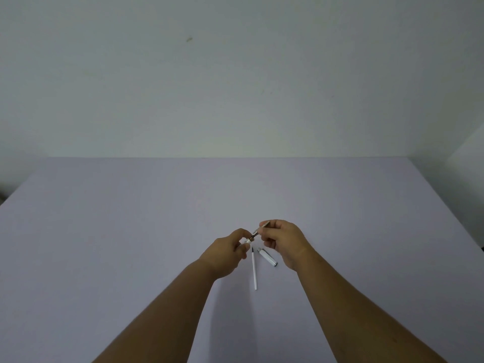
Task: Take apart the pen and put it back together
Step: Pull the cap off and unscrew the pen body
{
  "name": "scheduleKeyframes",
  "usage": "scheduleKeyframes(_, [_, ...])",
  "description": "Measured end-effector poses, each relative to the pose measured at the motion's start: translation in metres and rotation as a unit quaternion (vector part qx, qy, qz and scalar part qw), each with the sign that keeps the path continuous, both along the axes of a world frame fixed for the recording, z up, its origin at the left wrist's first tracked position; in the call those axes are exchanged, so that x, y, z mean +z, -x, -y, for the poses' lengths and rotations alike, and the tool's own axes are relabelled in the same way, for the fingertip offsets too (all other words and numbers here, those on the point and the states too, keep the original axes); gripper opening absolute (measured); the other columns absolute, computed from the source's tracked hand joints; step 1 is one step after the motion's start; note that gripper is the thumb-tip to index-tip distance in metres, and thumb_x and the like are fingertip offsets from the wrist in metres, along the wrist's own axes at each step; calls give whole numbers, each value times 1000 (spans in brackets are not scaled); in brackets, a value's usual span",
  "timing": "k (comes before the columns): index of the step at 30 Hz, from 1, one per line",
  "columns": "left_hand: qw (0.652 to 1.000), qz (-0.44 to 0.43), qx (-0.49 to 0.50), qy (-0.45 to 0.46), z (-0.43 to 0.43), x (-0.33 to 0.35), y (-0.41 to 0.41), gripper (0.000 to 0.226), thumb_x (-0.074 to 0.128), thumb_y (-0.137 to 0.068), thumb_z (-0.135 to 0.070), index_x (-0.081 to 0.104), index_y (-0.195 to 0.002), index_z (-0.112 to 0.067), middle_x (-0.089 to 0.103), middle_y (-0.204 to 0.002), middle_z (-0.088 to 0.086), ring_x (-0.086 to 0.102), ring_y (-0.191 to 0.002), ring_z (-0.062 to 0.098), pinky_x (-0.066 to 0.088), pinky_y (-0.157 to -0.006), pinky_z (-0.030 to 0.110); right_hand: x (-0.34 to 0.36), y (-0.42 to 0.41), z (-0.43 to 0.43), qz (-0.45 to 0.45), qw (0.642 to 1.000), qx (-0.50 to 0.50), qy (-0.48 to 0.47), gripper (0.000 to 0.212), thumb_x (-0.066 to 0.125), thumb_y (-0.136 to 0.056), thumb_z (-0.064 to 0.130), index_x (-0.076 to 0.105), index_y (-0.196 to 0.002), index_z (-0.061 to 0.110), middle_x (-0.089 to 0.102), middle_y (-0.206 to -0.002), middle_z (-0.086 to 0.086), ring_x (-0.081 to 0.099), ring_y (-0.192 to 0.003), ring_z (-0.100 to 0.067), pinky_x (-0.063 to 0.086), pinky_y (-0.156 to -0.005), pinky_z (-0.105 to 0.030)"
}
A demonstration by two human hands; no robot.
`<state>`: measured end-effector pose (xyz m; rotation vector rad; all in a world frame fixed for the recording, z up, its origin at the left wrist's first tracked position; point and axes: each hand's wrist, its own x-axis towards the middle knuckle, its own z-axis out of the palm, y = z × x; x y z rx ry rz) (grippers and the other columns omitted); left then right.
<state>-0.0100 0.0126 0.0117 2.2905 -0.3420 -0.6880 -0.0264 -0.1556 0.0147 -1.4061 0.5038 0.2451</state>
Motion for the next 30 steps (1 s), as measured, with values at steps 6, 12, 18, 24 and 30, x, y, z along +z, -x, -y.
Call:
scheduleKeyframes(6, [998,-47,35,7,-2,-7,-1,19,39,-99,-32,52,-112,-29,65,-87,-1,62,-65,17,50,-61,23,-5,-18,14,5,989,-145,-39,13,59,-86,-1,63,-83,11,63,-75,-7,56,-64,-16,52,-65,-26])
scheduleKeyframes(12, [987,-115,103,43,8,-23,0,12,43,-97,-30,53,-104,-31,65,-85,2,61,-61,18,53,-59,25,-44,-12,26,-100,893,130,418,10,66,-79,12,65,-85,3,72,-92,-16,64,-80,-28,52,-76,-34])
scheduleKeyframes(18, [986,-119,108,36,15,-37,-2,12,45,-96,-28,55,-103,-30,68,-81,0,57,-60,16,44,-48,17,-64,-13,25,-85,878,138,451,16,62,-83,12,69,-97,6,71,-106,-13,64,-102,-28,52,-89,-34])
scheduleKeyframes(24, [986,-123,109,30,19,-41,-7,13,46,-95,-29,56,-104,-27,68,-76,-3,54,-58,15,42,-45,17,-68,-15,28,-88,890,128,430,15,69,-79,15,71,-93,9,70,-104,-9,64,-99,-24,50,-86,-30])
scheduleKeyframes(30, [986,-128,108,27,22,-42,-9,14,46,-95,-31,55,-106,-29,69,-80,0,54,-59,14,42,-44,17,-70,-14,28,-83,899,114,415,15,71,-78,17,70,-91,10,71,-99,-8,62,-87,-20,52,-85,-31])
